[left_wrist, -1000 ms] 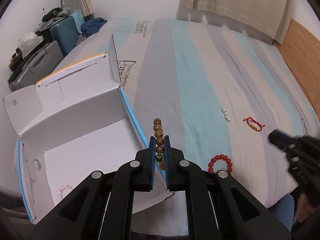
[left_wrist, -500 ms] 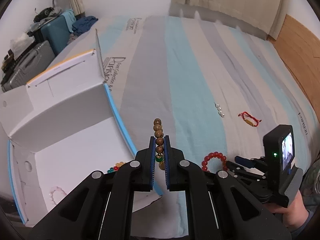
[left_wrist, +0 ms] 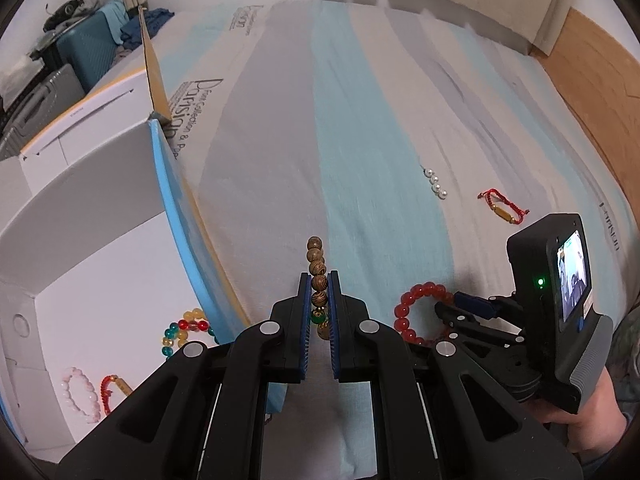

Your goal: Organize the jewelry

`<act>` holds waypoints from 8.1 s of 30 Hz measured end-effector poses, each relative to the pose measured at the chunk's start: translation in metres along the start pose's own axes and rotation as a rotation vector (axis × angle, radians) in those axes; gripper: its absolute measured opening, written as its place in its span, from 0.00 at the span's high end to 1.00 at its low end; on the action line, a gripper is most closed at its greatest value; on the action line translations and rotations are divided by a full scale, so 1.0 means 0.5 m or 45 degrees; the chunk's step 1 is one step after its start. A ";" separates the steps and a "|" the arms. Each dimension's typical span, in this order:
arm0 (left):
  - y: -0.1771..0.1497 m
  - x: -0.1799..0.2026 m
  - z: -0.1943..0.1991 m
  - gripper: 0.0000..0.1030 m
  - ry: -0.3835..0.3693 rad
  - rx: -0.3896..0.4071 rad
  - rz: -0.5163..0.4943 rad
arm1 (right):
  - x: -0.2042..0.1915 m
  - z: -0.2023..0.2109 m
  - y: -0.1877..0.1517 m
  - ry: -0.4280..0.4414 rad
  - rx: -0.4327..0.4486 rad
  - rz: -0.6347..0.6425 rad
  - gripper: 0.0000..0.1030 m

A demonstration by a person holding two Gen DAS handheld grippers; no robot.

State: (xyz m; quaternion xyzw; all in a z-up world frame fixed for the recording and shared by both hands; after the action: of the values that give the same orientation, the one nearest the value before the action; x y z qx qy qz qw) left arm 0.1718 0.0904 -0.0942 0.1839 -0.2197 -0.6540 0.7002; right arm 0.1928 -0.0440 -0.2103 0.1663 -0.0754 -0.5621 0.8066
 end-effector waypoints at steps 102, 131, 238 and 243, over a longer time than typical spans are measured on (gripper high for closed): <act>-0.101 -0.506 0.256 0.93 0.281 0.121 0.377 | -0.526 0.373 0.194 0.218 0.433 0.408 0.88; -0.249 -0.575 0.104 0.93 0.332 -0.149 0.454 | -0.590 0.135 0.112 0.215 0.184 0.455 0.88; 0.158 0.214 -0.208 0.06 -0.028 0.012 -0.057 | 0.343 0.118 0.170 -0.073 0.296 -0.129 0.07; 0.158 0.250 -0.271 0.06 -0.046 -0.031 -0.083 | 0.372 0.070 0.155 -0.068 0.259 -0.121 0.07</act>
State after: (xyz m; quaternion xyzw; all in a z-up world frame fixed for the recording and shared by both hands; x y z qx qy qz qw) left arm 0.3179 -0.0320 -0.1561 0.1706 -0.2181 -0.6824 0.6765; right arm 0.3167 -0.1992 -0.1626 0.2357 -0.1454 -0.5935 0.7557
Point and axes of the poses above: each gripper's, at about its wrist camera, not at the fingertips, and z roughly against the way its jaws point, x to its right, y to its top, the point moved 10 cm from there along -z, roughly the way its jaws point, and after that the axes turned 5 degrees about x, right-handed, at the moved point
